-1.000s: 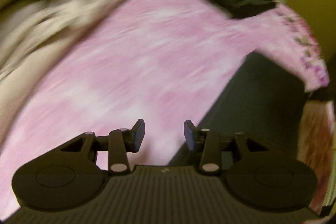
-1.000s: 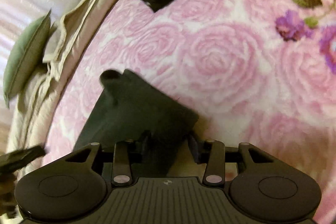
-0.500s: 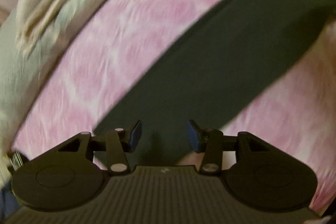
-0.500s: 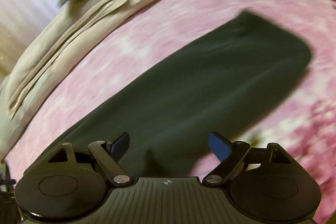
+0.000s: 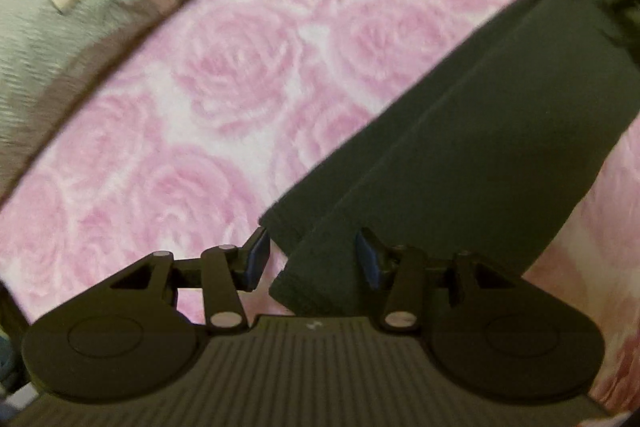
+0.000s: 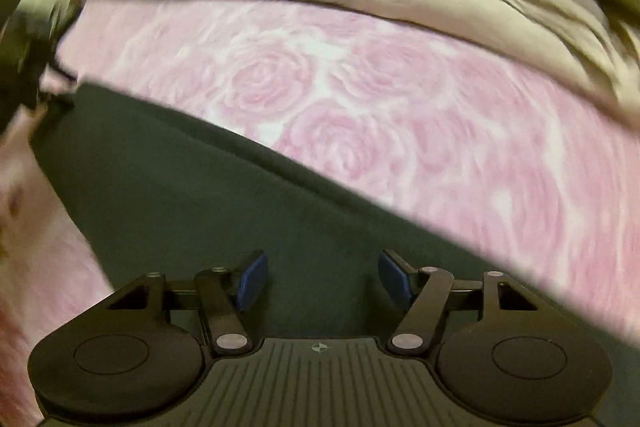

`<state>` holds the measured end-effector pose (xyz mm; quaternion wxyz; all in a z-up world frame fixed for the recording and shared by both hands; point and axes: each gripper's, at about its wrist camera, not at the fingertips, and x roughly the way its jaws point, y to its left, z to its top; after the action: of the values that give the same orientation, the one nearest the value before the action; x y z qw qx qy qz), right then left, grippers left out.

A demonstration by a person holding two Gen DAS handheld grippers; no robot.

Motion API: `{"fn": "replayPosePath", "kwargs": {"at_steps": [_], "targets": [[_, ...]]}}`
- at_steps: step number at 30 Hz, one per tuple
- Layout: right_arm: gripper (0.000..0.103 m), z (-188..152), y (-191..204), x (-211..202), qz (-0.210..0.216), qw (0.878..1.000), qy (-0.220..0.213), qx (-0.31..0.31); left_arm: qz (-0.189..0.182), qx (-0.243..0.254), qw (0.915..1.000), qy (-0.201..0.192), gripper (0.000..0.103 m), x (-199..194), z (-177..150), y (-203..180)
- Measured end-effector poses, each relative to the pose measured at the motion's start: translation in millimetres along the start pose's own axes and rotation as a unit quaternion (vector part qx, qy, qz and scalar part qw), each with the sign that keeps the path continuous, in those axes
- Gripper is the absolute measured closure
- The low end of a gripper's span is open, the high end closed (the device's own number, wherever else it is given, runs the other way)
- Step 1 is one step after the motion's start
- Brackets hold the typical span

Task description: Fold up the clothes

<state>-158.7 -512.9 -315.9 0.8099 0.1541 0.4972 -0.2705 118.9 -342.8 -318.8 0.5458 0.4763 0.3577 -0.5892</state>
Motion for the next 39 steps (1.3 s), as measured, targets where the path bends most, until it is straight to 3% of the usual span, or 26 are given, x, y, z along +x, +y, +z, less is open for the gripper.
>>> {"fn": "replayPosePath", "kwargs": {"at_steps": [1,2,4,6,7,8,9,16,19,22,25,26,28,29,30,32,35,39], "targets": [[0.037,6,1,7,-0.004,0.999,0.007,-0.035,-0.006,0.001,1.0,-0.003,0.066,0,-2,1],[0.037,9,1,14,-0.005,0.998,0.016,-0.065,-0.014,0.0,0.9999,-0.007,0.082,-1,-4,2],[0.042,14,1,30,-0.008,0.992,0.034,-0.124,-0.011,0.0,0.9998,-0.014,0.101,-7,-8,1],[0.075,13,-1,44,-0.005,0.987,0.058,-0.152,-0.007,0.002,0.9994,-0.032,0.101,-21,-11,-1],[0.085,11,-1,50,-0.002,0.985,0.07,-0.157,-0.006,0.001,0.9991,-0.041,0.101,-28,-13,0],[0.088,9,-1,52,-0.003,0.984,0.074,-0.163,-0.004,-0.002,0.9988,-0.049,0.101,-35,-13,1],[0.1,6,-1,54,-0.004,0.983,0.077,-0.168,-0.003,-0.006,0.9984,-0.056,0.101,-42,-13,3],[0.1,23,-14,29,-0.027,0.987,0.039,-0.154,0.0,-0.023,0.9975,-0.066,0.1,-49,4,20],[0.1,27,-20,41,-0.028,0.988,0.036,-0.146,-0.003,-0.028,0.999,-0.036,0.1,-22,9,25],[0.1,23,-24,57,-0.022,0.99,0.039,-0.132,0.02,-0.017,0.9996,-0.014,0.09,2,10,22],[0.099,15,-32,52,-0.017,0.995,0.032,-0.095,0.053,-0.012,0.9983,-0.018,0.073,1,7,17],[0.098,10,-33,46,-0.019,0.996,0.028,-0.087,0.063,-0.014,0.9977,-0.021,0.072,-4,6,17],[0.071,-2,-39,33,-0.034,0.997,0.026,-0.06,0.083,-0.01,0.9962,-0.024,0.073,-16,3,12],[0.04,-9,-42,25,-0.044,0.998,0.025,-0.043,0.091,-0.006,0.9954,-0.029,0.073,-24,2,8],[0.029,-19,-47,16,-0.052,0.998,0.016,-0.025,0.095,-0.006,0.9947,-0.039,0.074,-31,2,4],[0.03,-39,-62,1,-0.068,0.997,0.014,0.021,0.075,-0.021,0.995,-0.063,0.074,-46,5,-7],[0.03,-74,-92,-8,-0.088,0.99,0.038,0.099,0.04,0.005,0.9957,-0.084,0.074,-59,15,-47],[0.03,-118,-132,-33,-0.151,0.964,0.035,0.217,-0.013,0.114,0.9868,-0.114,0.074,-62,38,-137]]}}
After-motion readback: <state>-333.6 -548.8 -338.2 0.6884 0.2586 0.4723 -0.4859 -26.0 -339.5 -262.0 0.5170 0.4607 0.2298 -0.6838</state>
